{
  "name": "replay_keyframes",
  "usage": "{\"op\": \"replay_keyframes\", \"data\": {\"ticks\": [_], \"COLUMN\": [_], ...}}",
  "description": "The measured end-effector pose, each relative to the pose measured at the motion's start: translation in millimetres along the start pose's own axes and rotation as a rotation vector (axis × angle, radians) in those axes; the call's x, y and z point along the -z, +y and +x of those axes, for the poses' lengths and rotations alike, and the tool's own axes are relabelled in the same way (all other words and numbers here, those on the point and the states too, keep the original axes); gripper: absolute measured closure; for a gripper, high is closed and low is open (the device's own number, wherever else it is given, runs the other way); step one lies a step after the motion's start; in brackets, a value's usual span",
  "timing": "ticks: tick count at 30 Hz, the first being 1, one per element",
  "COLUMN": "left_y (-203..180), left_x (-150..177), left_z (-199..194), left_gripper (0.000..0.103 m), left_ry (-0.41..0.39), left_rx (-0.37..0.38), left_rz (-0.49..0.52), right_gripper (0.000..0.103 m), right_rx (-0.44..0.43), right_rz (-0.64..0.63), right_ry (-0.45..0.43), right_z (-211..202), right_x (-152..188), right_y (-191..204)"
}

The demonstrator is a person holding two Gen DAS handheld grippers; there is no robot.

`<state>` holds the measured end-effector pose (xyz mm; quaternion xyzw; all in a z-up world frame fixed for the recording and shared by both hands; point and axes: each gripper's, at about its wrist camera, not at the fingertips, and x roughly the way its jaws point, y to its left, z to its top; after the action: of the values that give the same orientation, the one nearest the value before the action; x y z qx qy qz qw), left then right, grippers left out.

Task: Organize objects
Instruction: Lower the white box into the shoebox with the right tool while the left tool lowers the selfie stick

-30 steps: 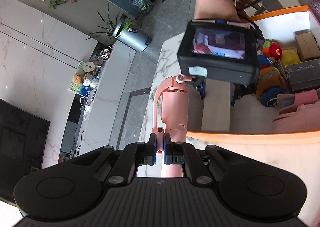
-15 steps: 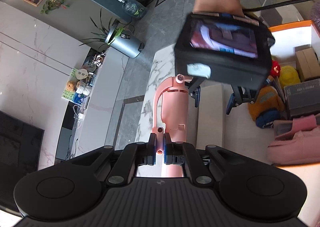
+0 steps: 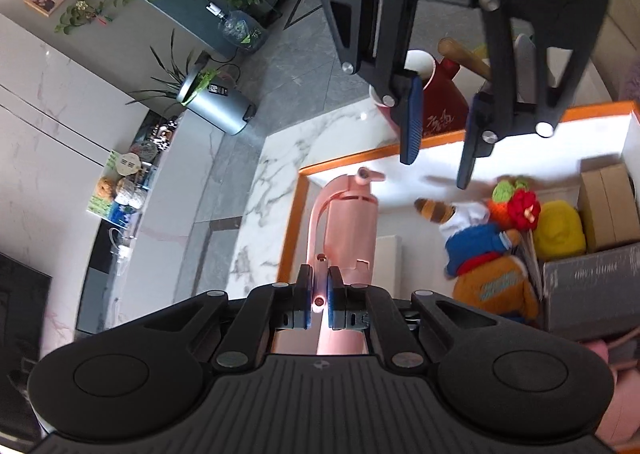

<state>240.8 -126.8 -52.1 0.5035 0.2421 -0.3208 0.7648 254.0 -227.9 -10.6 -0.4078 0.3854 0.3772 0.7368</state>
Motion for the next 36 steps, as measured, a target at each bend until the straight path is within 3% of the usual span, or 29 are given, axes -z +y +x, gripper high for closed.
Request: {"op": "replay_keyframes", "data": {"ticks": [7, 14, 20, 25, 29, 34, 36], "left_y": [-6.0, -27.6, -41.4, -75.6, -86.2, -82.1, -76.3], "left_x": [-1.9, 8.7, 12.3, 22.5, 26.2, 23.0, 24.5], "left_z": [32.2, 49.0, 44.3, 48.7, 54.9, 54.6, 54.1], "left_gripper": [0.095, 0.095, 0.095, 0.094, 0.091, 0.077, 0.077], "left_ry": [0.037, 0.049, 0.029, 0.021, 0.035, 0.078, 0.085], "left_rx": [0.083, 0.123, 0.097, -0.024, -0.073, 0.072, 0.096], "left_rz": [-0.057, -0.013, 0.060, 0.220, 0.236, 0.156, 0.107], "right_gripper": [0.074, 0.074, 0.074, 0.074, 0.074, 0.074, 0.074], "right_rx": [0.006, -0.017, -0.019, -0.019, -0.018, -0.023, -0.025], "right_rz": [0.024, 0.042, 0.054, 0.047, 0.047, 0.043, 0.046], "right_ry": [0.016, 0.002, -0.010, -0.021, -0.010, -0.005, -0.002], "right_z": [18.9, 31.2, 32.8, 31.1, 31.7, 35.4, 36.4], "right_x": [10.4, 15.3, 15.5, 14.4, 14.8, 13.4, 12.1], "right_y": [12.1, 7.6, 6.4, 10.6, 11.5, 15.2, 15.5]}}
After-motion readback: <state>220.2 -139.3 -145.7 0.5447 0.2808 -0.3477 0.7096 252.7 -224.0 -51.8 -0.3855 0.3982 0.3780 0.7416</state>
